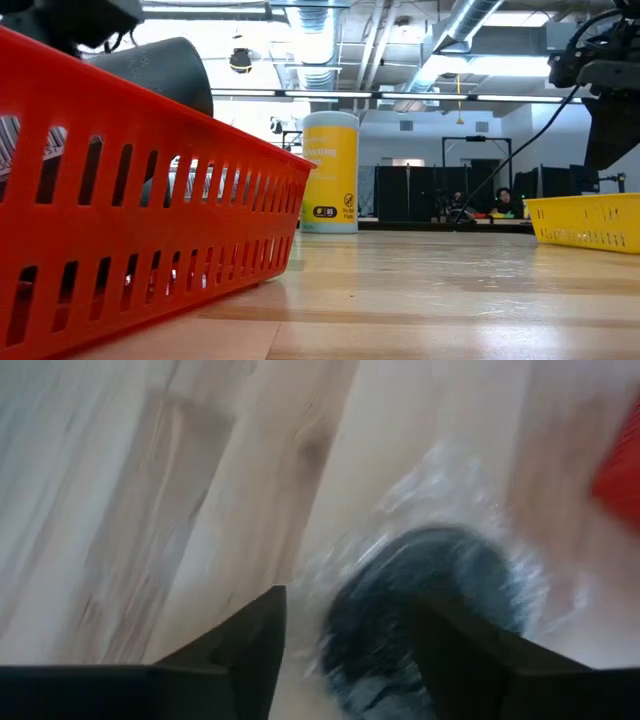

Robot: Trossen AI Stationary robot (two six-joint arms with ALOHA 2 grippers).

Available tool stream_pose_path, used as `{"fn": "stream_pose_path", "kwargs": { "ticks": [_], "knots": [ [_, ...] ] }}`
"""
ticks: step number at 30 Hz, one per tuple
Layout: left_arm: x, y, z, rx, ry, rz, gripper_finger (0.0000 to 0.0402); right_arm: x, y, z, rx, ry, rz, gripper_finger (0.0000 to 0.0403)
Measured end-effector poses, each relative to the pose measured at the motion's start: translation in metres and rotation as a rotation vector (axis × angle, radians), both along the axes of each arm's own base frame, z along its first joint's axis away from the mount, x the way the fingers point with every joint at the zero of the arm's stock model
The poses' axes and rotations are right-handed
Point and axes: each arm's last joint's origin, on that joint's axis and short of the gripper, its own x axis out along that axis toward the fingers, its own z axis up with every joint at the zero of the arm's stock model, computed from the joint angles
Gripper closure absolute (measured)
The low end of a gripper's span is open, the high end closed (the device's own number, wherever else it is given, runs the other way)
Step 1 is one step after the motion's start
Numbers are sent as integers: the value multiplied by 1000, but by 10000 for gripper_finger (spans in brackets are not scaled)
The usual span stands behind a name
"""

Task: Pick & Place Travel size toiletries
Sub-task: Put the black hairbrush into the green bin

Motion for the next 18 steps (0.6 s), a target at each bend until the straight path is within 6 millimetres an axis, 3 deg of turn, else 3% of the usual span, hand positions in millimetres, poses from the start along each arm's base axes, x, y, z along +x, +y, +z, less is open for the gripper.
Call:
{"fn": "stream_pose_path", "kwargs": {
  "ticks": [8, 18],
  "knots": [
    [-14, 5, -19, -30, 51, 89, 188, 1, 1, 0, 8, -15, 0, 268],
    [-15, 6, -25, -76, -14, 137, 187, 1, 1, 0, 8, -16, 0, 266]
  ]
}}
